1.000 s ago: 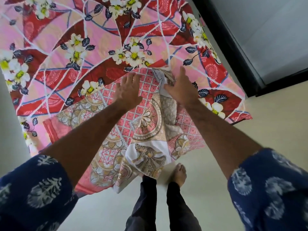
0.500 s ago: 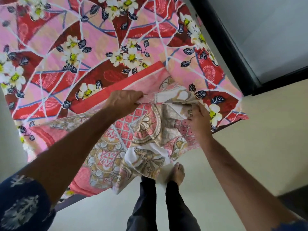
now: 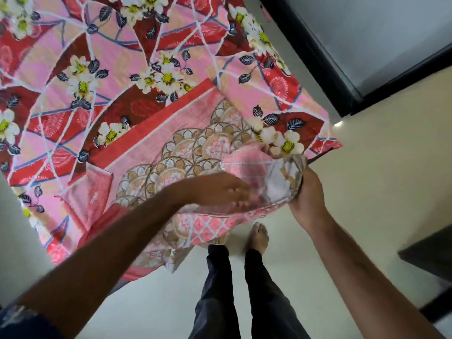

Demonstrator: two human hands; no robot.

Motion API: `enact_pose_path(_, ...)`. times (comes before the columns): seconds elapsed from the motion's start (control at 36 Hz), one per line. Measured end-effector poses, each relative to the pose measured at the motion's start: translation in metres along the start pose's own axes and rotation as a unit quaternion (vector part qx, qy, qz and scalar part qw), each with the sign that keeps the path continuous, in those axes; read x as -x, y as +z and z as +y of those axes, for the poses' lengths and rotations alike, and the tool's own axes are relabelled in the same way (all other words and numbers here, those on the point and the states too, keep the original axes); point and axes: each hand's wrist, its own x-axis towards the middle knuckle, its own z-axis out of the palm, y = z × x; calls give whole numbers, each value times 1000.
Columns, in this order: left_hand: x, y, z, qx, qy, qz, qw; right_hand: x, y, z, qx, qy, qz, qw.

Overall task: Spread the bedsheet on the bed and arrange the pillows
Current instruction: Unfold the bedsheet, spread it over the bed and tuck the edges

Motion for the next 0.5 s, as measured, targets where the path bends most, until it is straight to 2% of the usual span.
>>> enact_pose_path(0.06,-8,-15,-8,18,0,104,994,8,-20,9,-39,39,15,998)
enact_pose_path(0.11,-20,-30,-22,-69,0,225,972,17,-38,19,-81,74,17,994)
enact_pose_path(0.17,-34,-42,-36,-173,-13,268,948,24,-53,28,-117,88,2,989)
enact_pose_path(0.25,-62,-49,-48,-272,-52,195,941,33,-69,38,-152,88,-16,984)
enact_pose_path(0.33,-92,-43,-52,-387,-44,115,914,34,-78,41,-146,74,-29,986)
enact_pose_path(0.44,-114,-35,-41,-426,-70,116,895,31,-94,44,-97,83,-102,987)
enact_pose_path(0.5,-116,-35,-29,-452,-93,113,880,33,-102,47,3,74,-129,989)
